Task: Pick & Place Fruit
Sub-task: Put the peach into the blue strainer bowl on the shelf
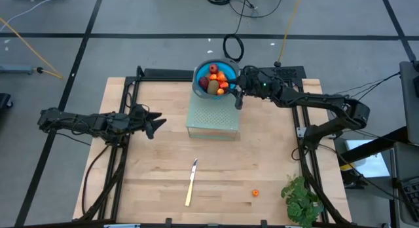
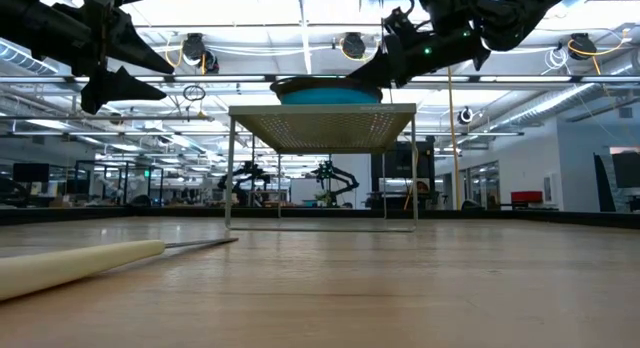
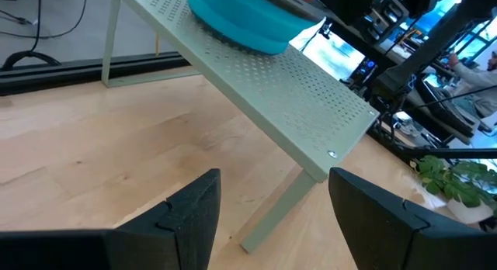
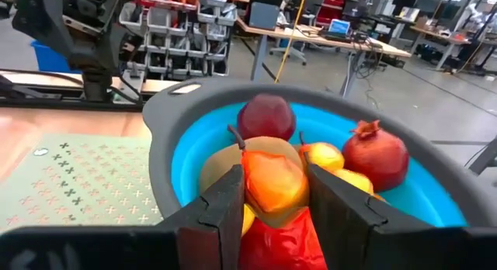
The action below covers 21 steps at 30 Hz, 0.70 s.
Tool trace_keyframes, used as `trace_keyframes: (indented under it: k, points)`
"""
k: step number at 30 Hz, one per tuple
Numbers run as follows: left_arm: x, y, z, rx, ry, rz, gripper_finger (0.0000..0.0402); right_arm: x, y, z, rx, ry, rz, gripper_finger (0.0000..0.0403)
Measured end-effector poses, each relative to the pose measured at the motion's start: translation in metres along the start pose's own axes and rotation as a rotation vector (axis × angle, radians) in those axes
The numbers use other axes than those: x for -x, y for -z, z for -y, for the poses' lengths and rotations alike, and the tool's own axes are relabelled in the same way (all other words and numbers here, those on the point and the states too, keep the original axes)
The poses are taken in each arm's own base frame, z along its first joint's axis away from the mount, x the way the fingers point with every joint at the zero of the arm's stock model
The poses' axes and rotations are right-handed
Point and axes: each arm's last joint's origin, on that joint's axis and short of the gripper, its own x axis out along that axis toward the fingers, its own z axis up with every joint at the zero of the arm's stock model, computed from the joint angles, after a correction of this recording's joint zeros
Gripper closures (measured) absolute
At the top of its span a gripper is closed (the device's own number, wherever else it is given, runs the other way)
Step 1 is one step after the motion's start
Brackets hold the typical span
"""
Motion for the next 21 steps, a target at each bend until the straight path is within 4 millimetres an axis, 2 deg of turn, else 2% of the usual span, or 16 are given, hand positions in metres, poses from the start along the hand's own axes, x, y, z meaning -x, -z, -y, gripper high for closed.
trace_keyframes:
  k: [21]
  points:
    - [0.0001, -0.0012, -0.0016, -0.001, -0.053, 0.041, 0.016, 0.0004, -0.0018, 0.0015, 0.023, 0.011, 0.017, 0.0273]
